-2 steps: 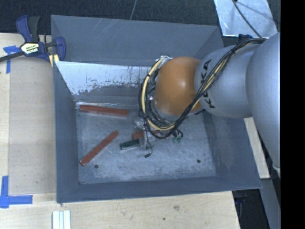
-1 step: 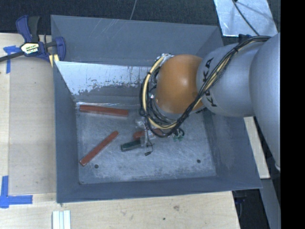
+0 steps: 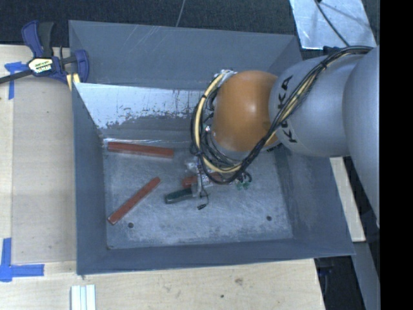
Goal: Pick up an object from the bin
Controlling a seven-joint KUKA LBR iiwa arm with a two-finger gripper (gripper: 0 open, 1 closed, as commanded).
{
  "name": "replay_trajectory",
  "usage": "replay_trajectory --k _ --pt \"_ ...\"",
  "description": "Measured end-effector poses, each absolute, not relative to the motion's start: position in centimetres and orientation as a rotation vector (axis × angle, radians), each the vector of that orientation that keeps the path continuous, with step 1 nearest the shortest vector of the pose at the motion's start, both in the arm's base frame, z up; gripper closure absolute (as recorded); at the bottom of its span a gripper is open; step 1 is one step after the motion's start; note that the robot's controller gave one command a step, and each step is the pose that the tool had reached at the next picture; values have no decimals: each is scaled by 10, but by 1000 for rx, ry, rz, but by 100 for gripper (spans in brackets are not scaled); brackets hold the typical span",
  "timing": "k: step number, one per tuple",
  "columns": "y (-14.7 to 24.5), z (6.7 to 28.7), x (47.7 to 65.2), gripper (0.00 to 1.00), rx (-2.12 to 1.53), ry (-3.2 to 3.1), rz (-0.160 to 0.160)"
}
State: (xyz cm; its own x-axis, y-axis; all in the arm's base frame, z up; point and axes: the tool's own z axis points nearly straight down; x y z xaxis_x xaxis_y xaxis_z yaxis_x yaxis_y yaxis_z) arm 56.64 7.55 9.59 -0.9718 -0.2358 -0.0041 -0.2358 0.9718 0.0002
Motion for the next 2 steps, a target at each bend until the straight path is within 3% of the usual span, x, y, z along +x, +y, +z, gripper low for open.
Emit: replay_trajectory --k 2 --pt "75 111 566 100 -371 3118 0"
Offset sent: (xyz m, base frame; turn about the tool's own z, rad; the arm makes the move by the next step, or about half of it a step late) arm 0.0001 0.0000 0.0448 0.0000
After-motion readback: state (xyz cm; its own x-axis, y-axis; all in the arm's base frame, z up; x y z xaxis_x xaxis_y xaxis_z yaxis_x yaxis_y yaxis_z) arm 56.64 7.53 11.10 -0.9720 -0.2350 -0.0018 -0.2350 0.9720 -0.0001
